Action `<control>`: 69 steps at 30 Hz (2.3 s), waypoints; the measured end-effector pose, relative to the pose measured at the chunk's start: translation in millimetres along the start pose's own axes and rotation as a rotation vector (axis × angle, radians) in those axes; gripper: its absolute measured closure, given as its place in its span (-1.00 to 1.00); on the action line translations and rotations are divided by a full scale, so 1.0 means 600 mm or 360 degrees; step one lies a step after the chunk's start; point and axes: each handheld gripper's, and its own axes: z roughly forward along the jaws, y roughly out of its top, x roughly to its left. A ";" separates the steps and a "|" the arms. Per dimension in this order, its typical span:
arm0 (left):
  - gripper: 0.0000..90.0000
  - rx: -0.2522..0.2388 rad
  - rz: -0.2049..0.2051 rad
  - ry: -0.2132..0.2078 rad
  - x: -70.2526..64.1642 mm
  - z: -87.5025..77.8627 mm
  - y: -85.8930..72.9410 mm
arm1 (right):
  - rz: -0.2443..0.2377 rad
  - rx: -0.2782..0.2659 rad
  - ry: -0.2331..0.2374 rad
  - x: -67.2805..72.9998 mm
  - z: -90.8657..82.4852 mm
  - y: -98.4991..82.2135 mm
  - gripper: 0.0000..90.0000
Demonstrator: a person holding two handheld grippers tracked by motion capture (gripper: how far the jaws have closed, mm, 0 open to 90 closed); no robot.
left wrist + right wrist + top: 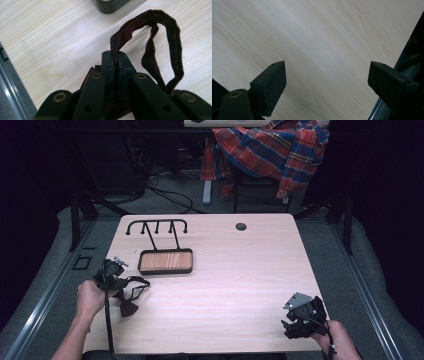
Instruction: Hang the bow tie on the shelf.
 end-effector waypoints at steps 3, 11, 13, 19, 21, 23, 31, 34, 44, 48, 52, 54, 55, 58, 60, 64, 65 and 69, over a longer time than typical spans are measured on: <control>0.91 -0.0030 -0.0020 0.0002 0.001 -0.007 -0.001 | 0.0001 0.0007 -0.0001 0.000 0.000 0.000 -0.67; 0.91 -0.0075 -0.0035 0.0024 0.003 -0.021 -0.002 | 0.0003 0.0008 0.0000 0.000 0.000 0.000 -0.67; 0.91 -0.0096 -0.0048 0.0028 0.003 -0.028 -0.002 | 0.0004 0.0011 0.0006 0.000 0.001 0.001 -0.67; 0.91 -0.0122 -0.0064 0.0037 0.004 -0.037 -0.002 | 0.0005 0.0009 0.0005 0.000 0.000 0.001 -0.67; 0.91 -0.0132 -0.0066 0.0043 0.005 -0.040 -0.002 | 0.0010 0.0001 0.0012 0.000 0.001 0.000 -0.67; 0.91 -0.0134 -0.0072 0.0043 0.006 -0.041 -0.002 | -0.0002 0.0018 0.0013 0.000 0.001 0.001 -0.67; 0.91 -0.0170 -0.0075 0.0057 0.009 -0.052 -0.002 | -0.0003 0.0020 0.0007 0.001 0.001 0.001 -0.67; 0.91 -0.0179 -0.0075 0.0063 0.010 -0.056 0.000 | 0.0003 0.0014 0.0013 0.001 0.002 0.001 -0.67; 0.91 -0.0225 -0.0058 0.0086 0.011 -0.070 0.004 | 0.0000 0.0018 0.0012 0.001 0.002 0.001 -0.67; 0.91 -0.0240 -0.0045 0.0096 0.009 -0.076 0.009 | 0.0000 0.0020 0.0012 0.001 0.002 0.001 -0.67; 0.91 -0.0255 -0.0029 0.0104 0.007 -0.081 0.014 | -0.0001 0.0023 0.0009 0.001 0.002 0.001 -0.67; 0.91 -0.0259 -0.0028 0.0106 0.007 -0.082 0.015 | -0.0002 0.0024 0.0012 0.001 0.002 0.001 -0.67; 0.91 -0.0266 -0.0028 0.0110 0.007 -0.084 0.016 | -0.0002 0.0025 0.0007 0.001 0.002 0.001 -0.67; 0.91 -0.0291 -0.0033 0.0114 0.009 -0.090 0.019 | 0.0009 0.0016 0.0009 0.001 0.002 -0.001 -0.67; 0.91 -0.0300 -0.0033 0.0122 0.009 -0.092 0.022 | 0.0008 0.0019 0.0009 0.001 0.001 -0.002 -0.67; 0.91 -0.0331 -0.0031 0.0135 0.009 -0.098 0.026 | 0.0003 0.0029 -0.0001 0.000 0.000 -0.002 -0.67; 0.91 -0.0327 -0.0025 0.0130 0.010 -0.100 0.027 | 0.0004 0.0028 0.0000 0.000 0.000 -0.002 -0.67; 0.91 -0.0350 -0.0026 0.0129 0.009 -0.104 0.031 | 0.0011 0.0022 0.0007 0.001 0.001 -0.002 -0.67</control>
